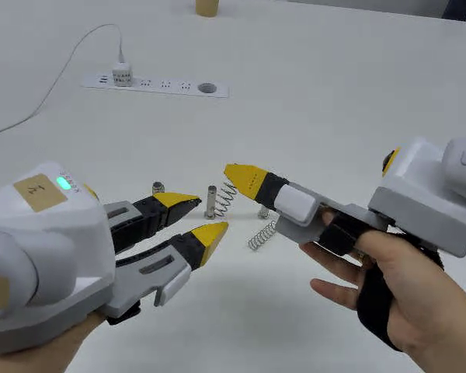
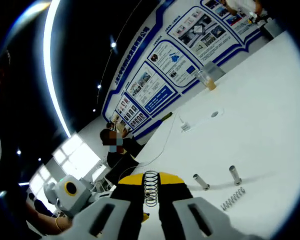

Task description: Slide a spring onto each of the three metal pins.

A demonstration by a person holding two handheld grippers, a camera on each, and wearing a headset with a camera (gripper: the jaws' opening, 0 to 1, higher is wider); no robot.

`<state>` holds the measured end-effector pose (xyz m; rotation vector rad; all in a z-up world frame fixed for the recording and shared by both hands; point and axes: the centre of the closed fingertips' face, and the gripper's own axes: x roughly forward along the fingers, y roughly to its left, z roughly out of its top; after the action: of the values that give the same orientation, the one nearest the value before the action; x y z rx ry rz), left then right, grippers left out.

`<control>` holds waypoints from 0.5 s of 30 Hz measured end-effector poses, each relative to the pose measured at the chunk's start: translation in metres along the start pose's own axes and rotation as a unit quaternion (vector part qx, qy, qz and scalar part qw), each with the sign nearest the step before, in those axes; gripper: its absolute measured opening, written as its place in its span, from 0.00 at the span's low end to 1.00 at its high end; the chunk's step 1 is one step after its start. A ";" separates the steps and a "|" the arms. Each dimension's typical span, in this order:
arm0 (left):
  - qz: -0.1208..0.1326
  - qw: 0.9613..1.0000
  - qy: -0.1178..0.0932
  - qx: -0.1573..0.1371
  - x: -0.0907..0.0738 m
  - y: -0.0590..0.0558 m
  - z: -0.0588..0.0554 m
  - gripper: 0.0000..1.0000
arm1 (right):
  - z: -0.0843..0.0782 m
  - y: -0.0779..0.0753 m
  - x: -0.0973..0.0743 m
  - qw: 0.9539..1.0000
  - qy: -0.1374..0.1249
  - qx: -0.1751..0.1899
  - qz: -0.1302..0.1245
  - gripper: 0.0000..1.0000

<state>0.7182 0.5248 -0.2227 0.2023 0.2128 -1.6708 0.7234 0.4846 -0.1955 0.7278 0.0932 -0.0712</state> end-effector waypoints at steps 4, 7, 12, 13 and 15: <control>0.001 1.000 0.012 -0.003 -0.001 0.001 -0.009 0.30 | 0.001 -0.006 0.003 1.000 0.000 -0.030 -0.005 0.10; 0.003 1.000 0.020 -0.005 -0.002 0.002 -0.015 0.34 | 0.003 -0.009 0.006 0.997 -0.001 -0.070 -0.009 0.10; 0.005 0.999 0.036 0.012 -0.003 0.003 -0.024 0.39 | 0.004 -0.013 0.012 0.993 0.003 -0.118 -0.013 0.10; 0.005 0.999 0.038 0.013 -0.003 0.004 -0.025 0.39 | 0.005 -0.014 0.014 0.992 0.002 -0.129 -0.014 0.10; 0.005 0.999 0.041 0.010 -0.003 0.004 -0.028 0.41 | 0.006 -0.014 0.016 0.991 0.002 -0.134 -0.013 0.10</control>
<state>0.7227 0.5347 -0.2486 0.2869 0.2553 -1.6565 0.7385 0.4698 -0.2026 0.4577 0.1140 -0.0808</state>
